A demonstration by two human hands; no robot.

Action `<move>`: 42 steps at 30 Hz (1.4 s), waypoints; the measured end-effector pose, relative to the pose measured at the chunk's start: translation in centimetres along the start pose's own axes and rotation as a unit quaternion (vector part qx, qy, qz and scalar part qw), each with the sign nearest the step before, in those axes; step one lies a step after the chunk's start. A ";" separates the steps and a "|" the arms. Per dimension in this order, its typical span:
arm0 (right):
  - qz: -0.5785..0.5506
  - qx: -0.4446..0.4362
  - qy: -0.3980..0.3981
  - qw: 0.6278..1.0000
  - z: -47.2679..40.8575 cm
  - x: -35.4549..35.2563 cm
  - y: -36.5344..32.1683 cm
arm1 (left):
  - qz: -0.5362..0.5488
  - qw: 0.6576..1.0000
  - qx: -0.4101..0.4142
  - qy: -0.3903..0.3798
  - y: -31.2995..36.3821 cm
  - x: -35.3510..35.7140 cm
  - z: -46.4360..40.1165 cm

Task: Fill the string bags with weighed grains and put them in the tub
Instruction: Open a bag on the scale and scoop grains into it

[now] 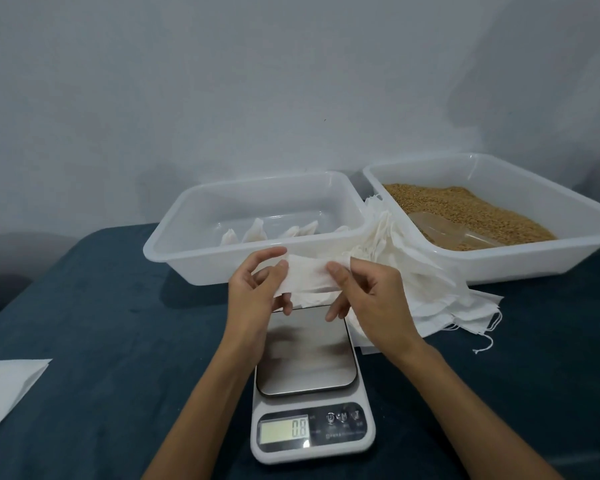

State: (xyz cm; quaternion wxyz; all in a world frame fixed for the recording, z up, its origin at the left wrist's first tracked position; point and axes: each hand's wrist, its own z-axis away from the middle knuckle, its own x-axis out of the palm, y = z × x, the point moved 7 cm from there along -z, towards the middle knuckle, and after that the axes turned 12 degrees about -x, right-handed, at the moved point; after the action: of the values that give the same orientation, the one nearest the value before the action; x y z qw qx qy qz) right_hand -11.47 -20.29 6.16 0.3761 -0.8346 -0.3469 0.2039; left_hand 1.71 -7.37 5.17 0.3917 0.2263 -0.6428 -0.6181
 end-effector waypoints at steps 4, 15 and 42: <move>-0.050 0.034 -0.003 0.998 -0.3 0.0 0.3 | -0.019 1.000 0.018 -0.015 0.1 0.6 0.2; -0.004 0.040 -0.012 0.999 -0.4 -0.6 0.2 | -0.221 0.957 0.187 0.016 2.5 1.1 1.7; 0.218 0.109 -0.303 0.921 -9.2 -3.2 -8.5 | -0.135 0.966 0.030 -0.217 -0.1 5.4 4.2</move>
State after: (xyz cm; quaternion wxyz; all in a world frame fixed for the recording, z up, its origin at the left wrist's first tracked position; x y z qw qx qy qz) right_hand -11.71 -23.03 18.81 0.2877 -0.7421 -0.2291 0.5604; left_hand -4.76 -9.02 6.61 0.1492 0.1835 -0.6944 -0.6796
